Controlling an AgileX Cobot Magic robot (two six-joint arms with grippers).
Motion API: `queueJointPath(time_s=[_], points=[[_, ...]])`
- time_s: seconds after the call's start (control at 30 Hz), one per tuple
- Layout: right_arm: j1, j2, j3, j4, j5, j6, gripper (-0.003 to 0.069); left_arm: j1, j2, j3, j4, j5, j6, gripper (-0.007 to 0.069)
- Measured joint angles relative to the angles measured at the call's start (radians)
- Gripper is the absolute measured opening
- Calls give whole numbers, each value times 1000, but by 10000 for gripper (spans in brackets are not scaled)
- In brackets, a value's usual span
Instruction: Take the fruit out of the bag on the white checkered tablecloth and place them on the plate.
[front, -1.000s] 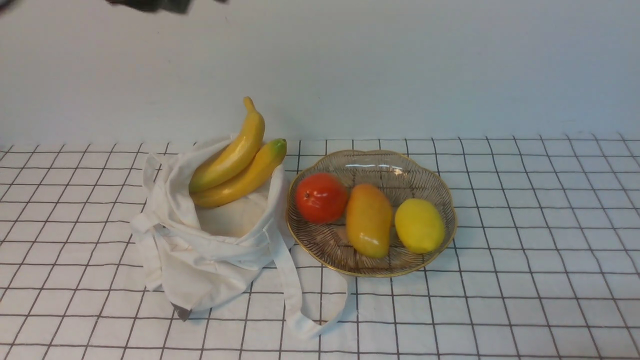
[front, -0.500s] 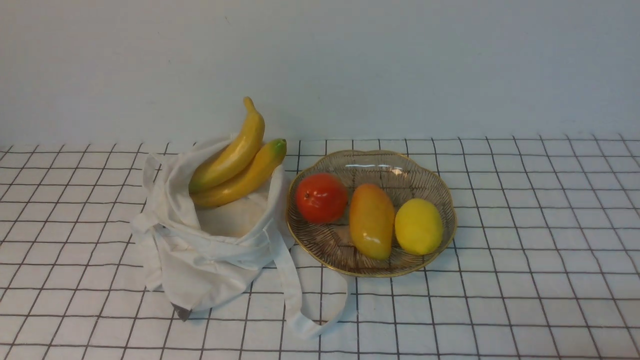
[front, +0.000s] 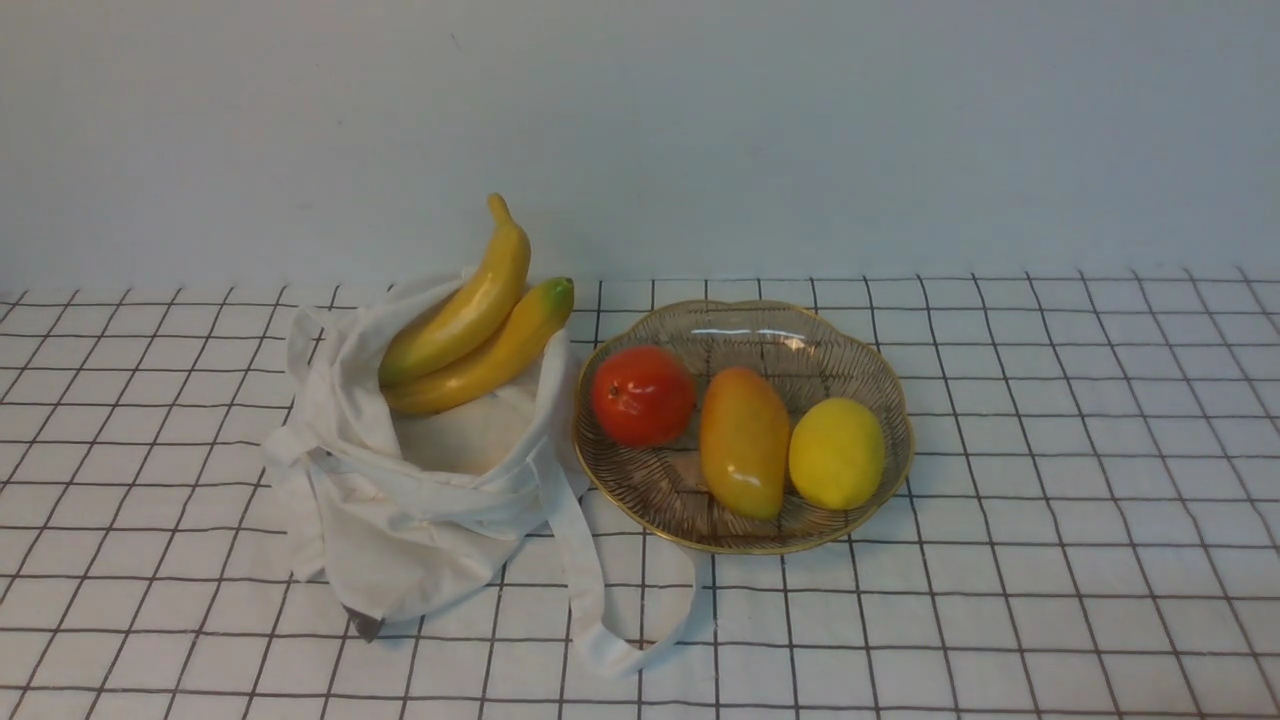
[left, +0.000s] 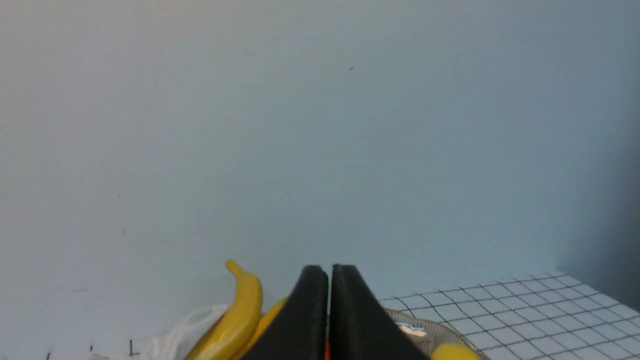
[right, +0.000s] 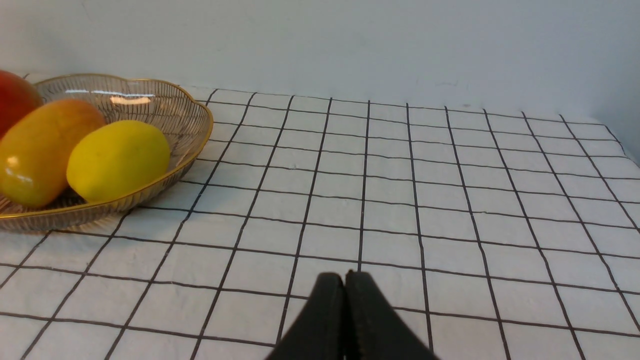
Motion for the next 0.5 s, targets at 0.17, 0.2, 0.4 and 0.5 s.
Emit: queueJointPath(time_s=[0.17, 0.2, 0.4, 0.5], points=[[0, 0, 0, 0, 0, 0, -14, 0, 0, 36, -4, -10, 2, -8], [0, 0, 0, 0, 0, 0, -14, 0, 0, 46, -27, -15, 22, -8], [0, 0, 0, 0, 0, 0, -14, 95, 0, 158, -236, -27, 261, -8], [0, 0, 0, 0, 0, 0, -14, 214, 0, 242, -331, -52, 359, -8]])
